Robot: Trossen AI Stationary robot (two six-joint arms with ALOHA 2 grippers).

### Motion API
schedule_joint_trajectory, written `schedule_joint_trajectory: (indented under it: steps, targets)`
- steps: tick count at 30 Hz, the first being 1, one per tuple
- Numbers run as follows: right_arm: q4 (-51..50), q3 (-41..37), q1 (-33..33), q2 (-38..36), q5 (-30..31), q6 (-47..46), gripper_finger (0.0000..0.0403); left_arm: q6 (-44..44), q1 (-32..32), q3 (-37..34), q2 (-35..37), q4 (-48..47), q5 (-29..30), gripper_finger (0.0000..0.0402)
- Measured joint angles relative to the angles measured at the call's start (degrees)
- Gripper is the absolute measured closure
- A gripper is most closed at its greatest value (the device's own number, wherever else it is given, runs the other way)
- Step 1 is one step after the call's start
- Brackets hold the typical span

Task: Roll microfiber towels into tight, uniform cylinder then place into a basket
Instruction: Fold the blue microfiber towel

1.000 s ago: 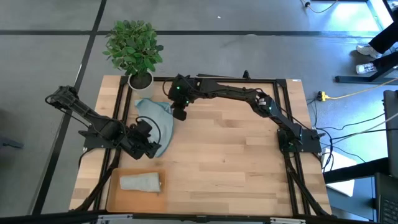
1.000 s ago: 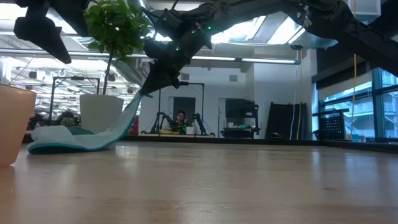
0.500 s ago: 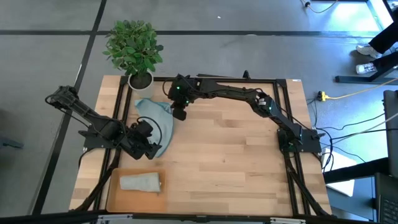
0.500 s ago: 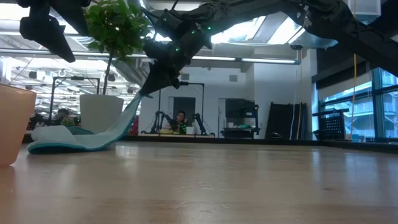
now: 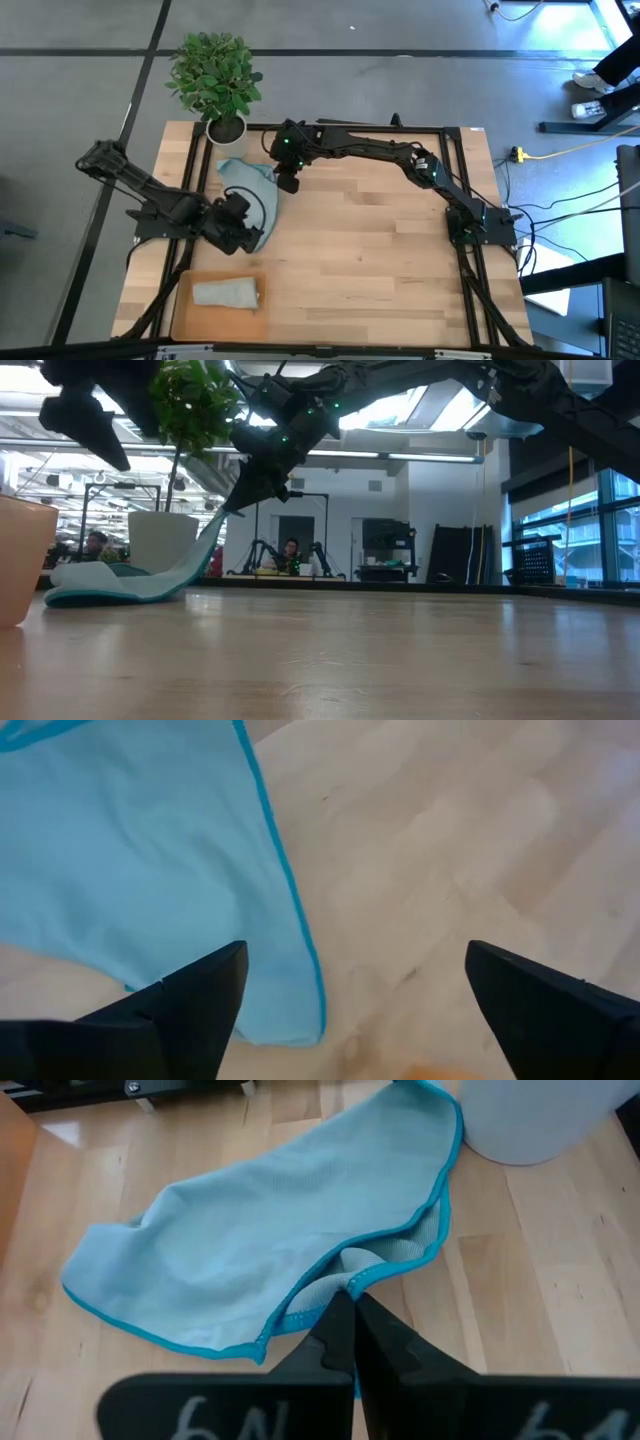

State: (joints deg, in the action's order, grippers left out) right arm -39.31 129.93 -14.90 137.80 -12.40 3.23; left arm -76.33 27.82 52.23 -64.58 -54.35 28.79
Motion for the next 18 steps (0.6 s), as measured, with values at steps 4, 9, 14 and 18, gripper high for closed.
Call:
schedule_joint_trajectory:
  steps: [4,9,14,18]
  targets:
    - [0.02,0.00,0.00,0.00,-0.02,-0.05,0.0403,1.37,-3.14,0.00,-2.60,-0.14,-0.08,0.0069]
    - [0.02,0.00,0.00,0.00,-0.24,-0.50,0.0403,5.22,-7.44,-0.02,-3.98,-0.20,-4.06,0.0101]
    - [-0.60,0.03,-0.04,0.00,-0.98,-4.50,0.0403,5.23,-11.29,-0.02,-4.04,0.20,-6.04,0.0112]
    - [-7.59,3.61,-0.85,0.17,-3.78,-5.92,0.0403,6.44,-11.94,-0.02,-3.90,0.43,-7.00,0.0109]
